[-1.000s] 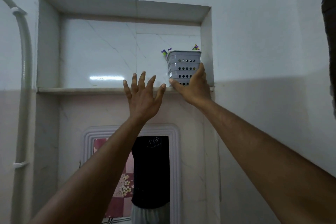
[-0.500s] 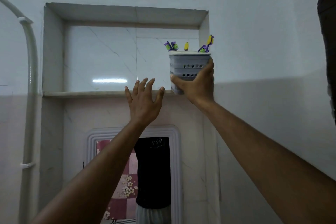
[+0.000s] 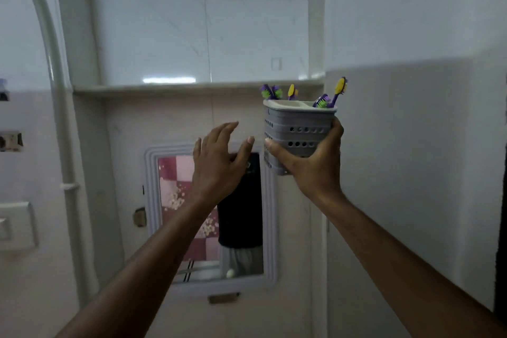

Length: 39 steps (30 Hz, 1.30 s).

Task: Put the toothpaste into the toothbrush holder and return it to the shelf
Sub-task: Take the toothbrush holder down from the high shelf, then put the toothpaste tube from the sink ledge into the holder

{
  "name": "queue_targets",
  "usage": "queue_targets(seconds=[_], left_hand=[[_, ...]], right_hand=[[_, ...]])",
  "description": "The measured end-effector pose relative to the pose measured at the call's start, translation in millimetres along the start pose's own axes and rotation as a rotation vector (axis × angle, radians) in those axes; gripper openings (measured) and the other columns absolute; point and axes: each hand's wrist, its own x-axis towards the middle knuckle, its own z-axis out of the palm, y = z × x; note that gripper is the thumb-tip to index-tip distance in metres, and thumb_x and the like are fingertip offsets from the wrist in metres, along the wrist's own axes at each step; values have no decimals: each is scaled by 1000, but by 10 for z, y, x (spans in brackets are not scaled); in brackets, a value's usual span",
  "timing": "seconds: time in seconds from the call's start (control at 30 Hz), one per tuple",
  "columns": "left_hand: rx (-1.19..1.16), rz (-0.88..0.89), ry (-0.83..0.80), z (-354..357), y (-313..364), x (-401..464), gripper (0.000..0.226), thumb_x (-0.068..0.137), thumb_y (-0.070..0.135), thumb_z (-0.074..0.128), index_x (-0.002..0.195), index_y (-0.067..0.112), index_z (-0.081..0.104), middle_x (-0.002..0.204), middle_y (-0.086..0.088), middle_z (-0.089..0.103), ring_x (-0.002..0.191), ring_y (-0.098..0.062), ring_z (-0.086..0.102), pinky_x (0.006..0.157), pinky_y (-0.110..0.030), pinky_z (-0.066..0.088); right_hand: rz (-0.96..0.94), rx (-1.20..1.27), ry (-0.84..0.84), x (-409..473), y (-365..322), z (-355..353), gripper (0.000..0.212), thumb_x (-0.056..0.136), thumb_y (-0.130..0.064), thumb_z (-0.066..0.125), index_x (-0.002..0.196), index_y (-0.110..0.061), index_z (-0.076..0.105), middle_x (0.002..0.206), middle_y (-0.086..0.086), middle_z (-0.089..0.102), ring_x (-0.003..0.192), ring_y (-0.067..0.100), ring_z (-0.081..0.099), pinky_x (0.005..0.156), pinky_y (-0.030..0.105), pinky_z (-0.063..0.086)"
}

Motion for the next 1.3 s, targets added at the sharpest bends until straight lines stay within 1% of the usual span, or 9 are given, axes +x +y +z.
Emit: queue_targets(seconds=[0.1, 0.33, 0.53, 0.63, 0.8, 0.93, 1.13, 1.23, 1.3], left_hand=[[-33, -35, -51, 25, -135, -481, 57, 104, 62, 50, 150, 29, 54, 150, 2, 60, 138, -18, 54, 117, -56, 43], [-88, -212, -223, 181, -513, -1852, 60, 104, 64, 52, 151, 26, 55, 148, 5, 60, 134, -14, 57, 107, -53, 52], [-81, -409, -369, 296, -750, -3002, 56, 102, 62, 58, 143, 24, 62, 143, 3, 65, 133, -17, 59, 110, -53, 49], [-79, -496, -430, 371, -944, -3548, 55, 101, 62, 58, 139, 23, 65, 139, 4, 67, 130, -17, 61, 109, -52, 50], [-88, -643, -518, 413, -1268, -4298, 51, 104, 58, 58, 141, 24, 64, 138, 5, 67, 127, -13, 62, 106, -39, 52], [-80, -729, -547, 409, -1463, -4791, 35, 106, 39, 63, 133, 17, 70, 127, 1, 72, 115, -16, 67, 99, -39, 54], [6, -864, -710, 424, -1869, -5503, 28, 102, 22, 68, 127, 11, 70, 119, -4, 73, 99, -20, 69, 92, -42, 57], [98, -825, -782, 416, -1991, -5718, 27, 98, 21, 73, 123, 12, 70, 115, -5, 73, 104, -27, 69, 86, -37, 54], [179, -787, -841, 407, -2072, -5817, 29, 95, 23, 75, 122, 14, 69, 119, -6, 72, 106, -28, 67, 83, -35, 49]], right_hand=[[86, 7, -44, -502, 258, -70, 131, 59, -70, 103, 160, -22, 36, 150, -1, 61, 135, 20, 68, 105, 45, 64], [297, -89, -142, -1722, 831, -263, 129, 62, -63, 104, 162, -21, 34, 152, 2, 60, 138, 25, 65, 109, 50, 60], [469, -251, -289, -2713, 1172, -428, 131, 59, -72, 95, 165, -26, 32, 148, -3, 54, 142, 34, 53, 114, 59, 51], [585, -346, -365, -3194, 1271, -523, 137, 56, -80, 84, 170, -29, 28, 141, -7, 42, 145, 30, 42, 119, 53, 44], [773, -423, -448, -3923, 1670, -681, 139, 54, -87, 92, 167, -37, 30, 150, 3, 62, 137, 33, 62, 106, 53, 60], [875, -505, -502, -4358, 1852, -790, 137, 51, -85, 89, 165, -30, 36, 151, 5, 64, 136, 33, 66, 102, 47, 61], [948, -621, -550, -4791, 2154, -804, 128, 55, -67, 100, 157, -17, 41, 149, 8, 66, 133, 36, 68, 92, 38, 56], [948, -608, -517, -4855, 2263, -795, 130, 56, -62, 102, 157, -11, 39, 151, 11, 63, 134, 36, 67, 98, 44, 61], [974, -579, -502, -4896, 2341, -757, 127, 60, -46, 108, 158, -8, 37, 153, 12, 60, 137, 35, 65, 102, 40, 59]])
